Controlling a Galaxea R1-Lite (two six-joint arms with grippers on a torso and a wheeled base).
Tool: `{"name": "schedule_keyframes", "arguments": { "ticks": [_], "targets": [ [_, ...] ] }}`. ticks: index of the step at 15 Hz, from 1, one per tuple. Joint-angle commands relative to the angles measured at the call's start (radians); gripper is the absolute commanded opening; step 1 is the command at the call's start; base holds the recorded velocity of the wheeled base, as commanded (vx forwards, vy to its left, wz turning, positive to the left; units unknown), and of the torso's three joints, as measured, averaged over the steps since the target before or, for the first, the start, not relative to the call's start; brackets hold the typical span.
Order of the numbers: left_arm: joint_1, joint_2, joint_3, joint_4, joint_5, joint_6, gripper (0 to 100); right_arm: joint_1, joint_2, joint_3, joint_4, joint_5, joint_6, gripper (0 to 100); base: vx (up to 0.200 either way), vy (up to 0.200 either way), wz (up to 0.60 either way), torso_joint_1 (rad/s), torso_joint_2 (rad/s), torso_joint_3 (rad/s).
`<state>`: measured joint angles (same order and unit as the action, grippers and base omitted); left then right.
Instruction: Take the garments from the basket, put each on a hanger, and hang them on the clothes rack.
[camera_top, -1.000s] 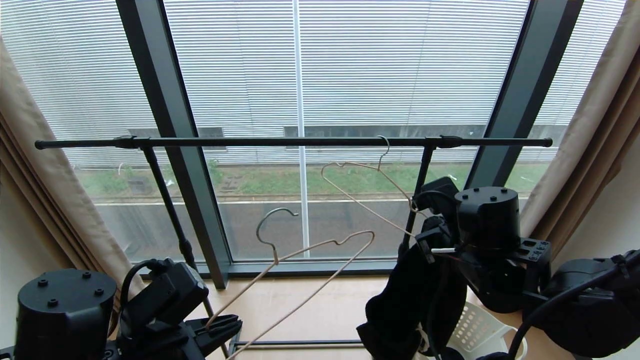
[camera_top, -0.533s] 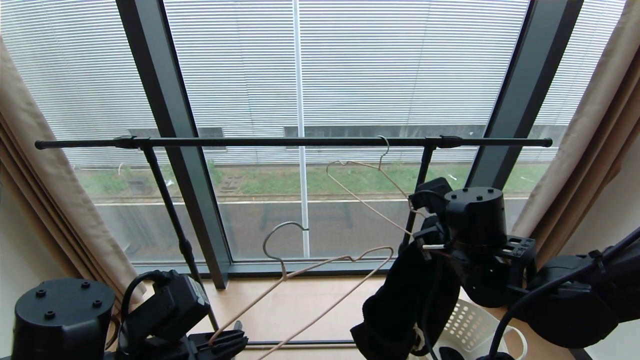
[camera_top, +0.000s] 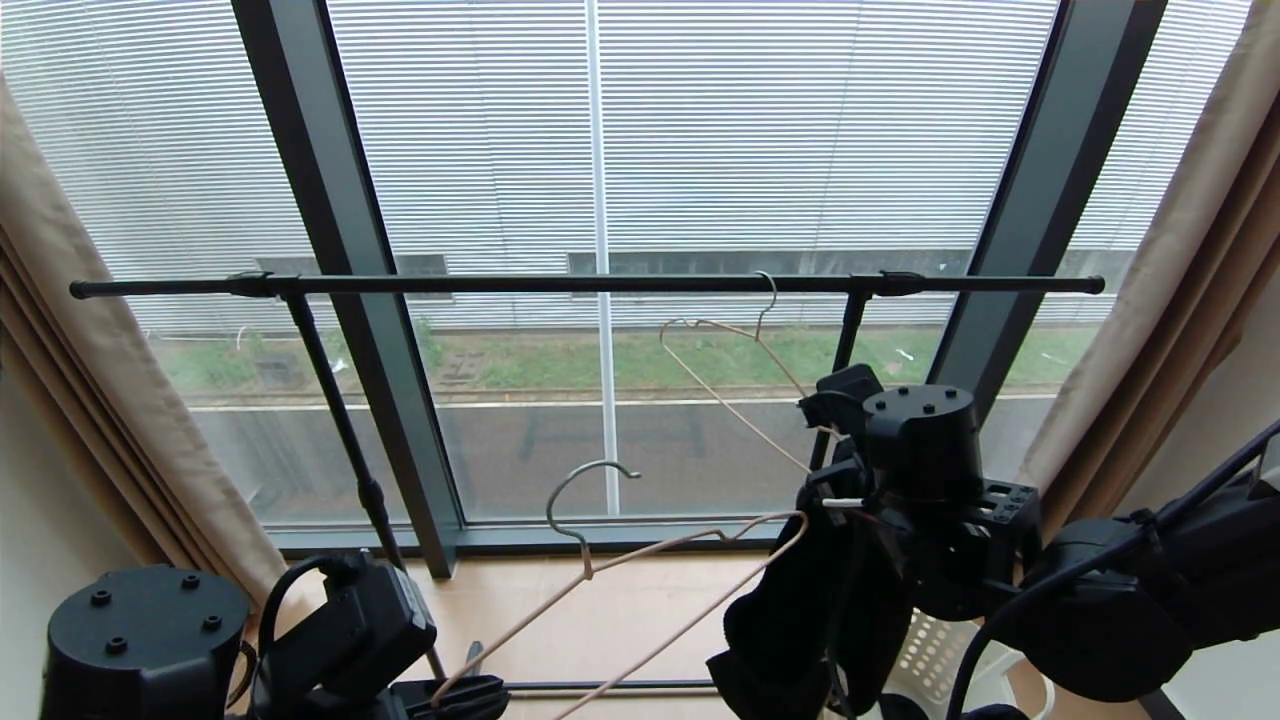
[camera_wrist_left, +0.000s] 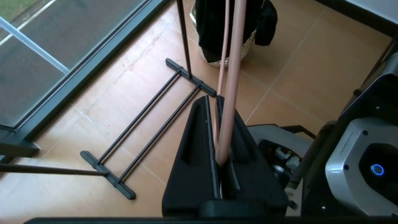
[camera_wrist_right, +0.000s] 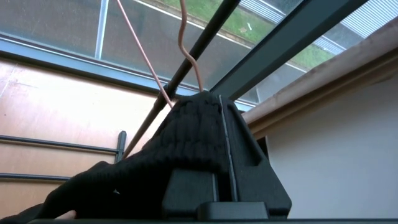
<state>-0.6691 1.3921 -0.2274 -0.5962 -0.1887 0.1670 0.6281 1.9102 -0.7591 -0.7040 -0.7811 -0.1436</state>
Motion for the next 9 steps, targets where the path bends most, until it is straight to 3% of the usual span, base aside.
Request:
{"name": "schedule_keyframes", "arguments": {
  "ticks": [1,5,9],
  "targets": [
    [-0.007,0.008,-0.001,-0.001,0.0,0.0,0,0.007,0.006,-0.005,0.0,0.0,-0.001,0,0.0,0.0,0.0,0.0,0.0,0.0],
    [-0.007,0.068,-0.001,-0.059,0.0,-0.003,0,0.012,-0.003,-0.008,0.0,-0.006,-0.001,0,0.0,0.0,0.0,0.0,0.0,0.0],
    [-0.007,0.104,0.0,-0.096,0.002,-0.009,0,0.078,-0.003,-0.008,-0.002,-0.038,0.001,0,0.0,0.0,0.0,0.0,0.0,0.0]
  ]
}}
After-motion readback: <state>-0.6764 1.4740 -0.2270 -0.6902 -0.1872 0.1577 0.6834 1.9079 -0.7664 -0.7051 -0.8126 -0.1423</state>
